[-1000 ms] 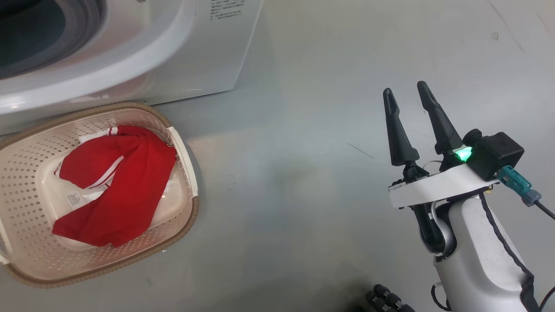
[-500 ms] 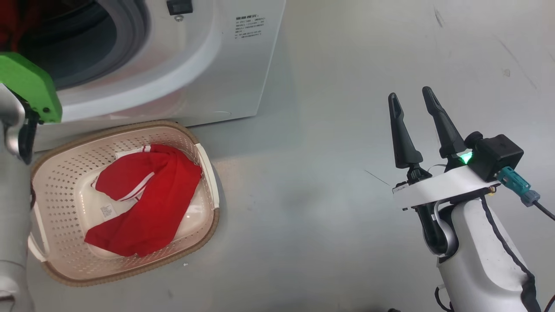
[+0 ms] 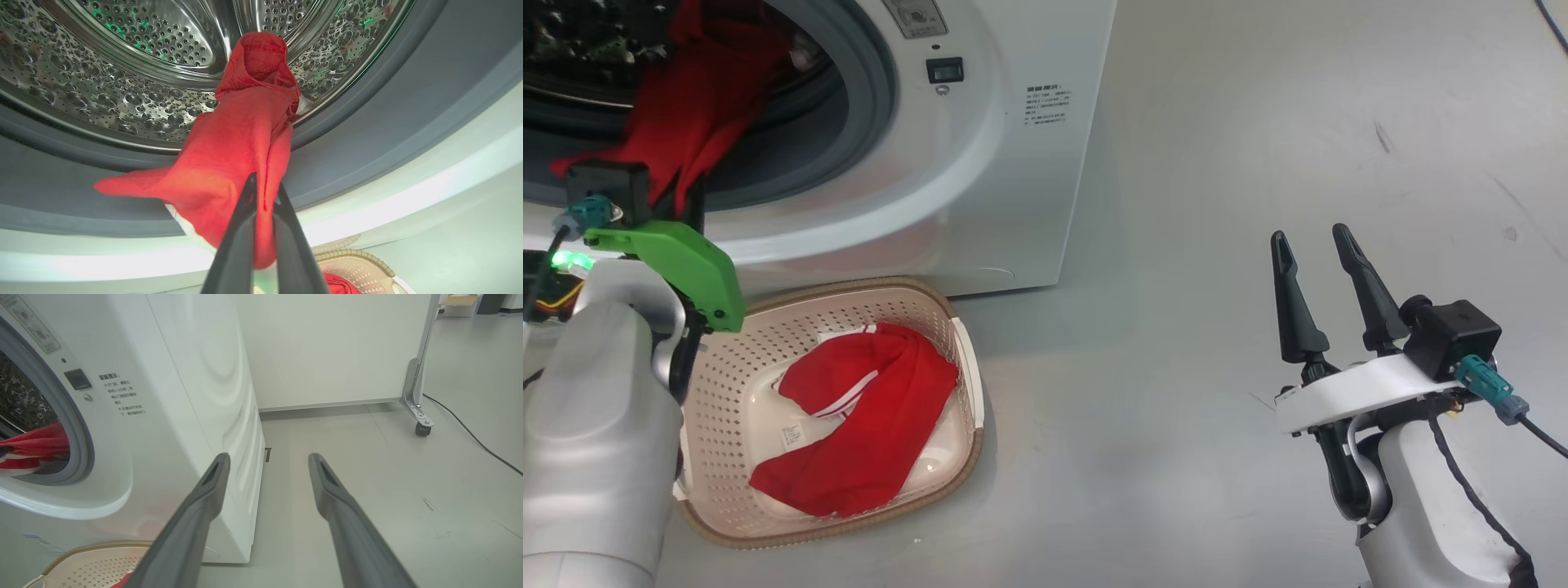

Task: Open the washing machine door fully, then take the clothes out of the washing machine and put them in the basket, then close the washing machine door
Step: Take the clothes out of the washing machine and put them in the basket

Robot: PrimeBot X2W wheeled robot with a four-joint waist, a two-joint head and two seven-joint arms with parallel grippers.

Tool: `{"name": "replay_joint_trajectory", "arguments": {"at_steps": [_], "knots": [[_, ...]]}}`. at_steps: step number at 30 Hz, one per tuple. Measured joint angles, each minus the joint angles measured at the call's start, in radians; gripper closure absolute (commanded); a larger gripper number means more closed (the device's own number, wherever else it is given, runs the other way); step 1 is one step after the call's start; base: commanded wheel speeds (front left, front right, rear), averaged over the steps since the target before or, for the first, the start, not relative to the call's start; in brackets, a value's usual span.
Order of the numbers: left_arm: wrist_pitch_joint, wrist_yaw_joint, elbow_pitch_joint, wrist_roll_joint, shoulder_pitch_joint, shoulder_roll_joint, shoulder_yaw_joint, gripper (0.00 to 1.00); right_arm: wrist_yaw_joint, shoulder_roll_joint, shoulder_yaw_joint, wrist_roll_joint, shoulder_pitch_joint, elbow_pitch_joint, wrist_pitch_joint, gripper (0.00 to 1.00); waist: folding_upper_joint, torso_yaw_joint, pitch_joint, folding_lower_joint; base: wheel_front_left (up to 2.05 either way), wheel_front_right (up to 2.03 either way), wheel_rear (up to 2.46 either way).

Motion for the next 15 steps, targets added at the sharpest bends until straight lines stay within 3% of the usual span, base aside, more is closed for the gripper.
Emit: {"name": "replay_joint_trajectory", "arguments": {"at_steps": [15], "knots": [[-0.139,-0.001,-0.06,-0.059,0.127,-0.045,-0.016,1.0,0.0,-0.009,0.003,0.0,0.069,0.02,0.0,0.0,0.0,0.081,-0.137,0.0,0.0,0.0,0.0]]}}
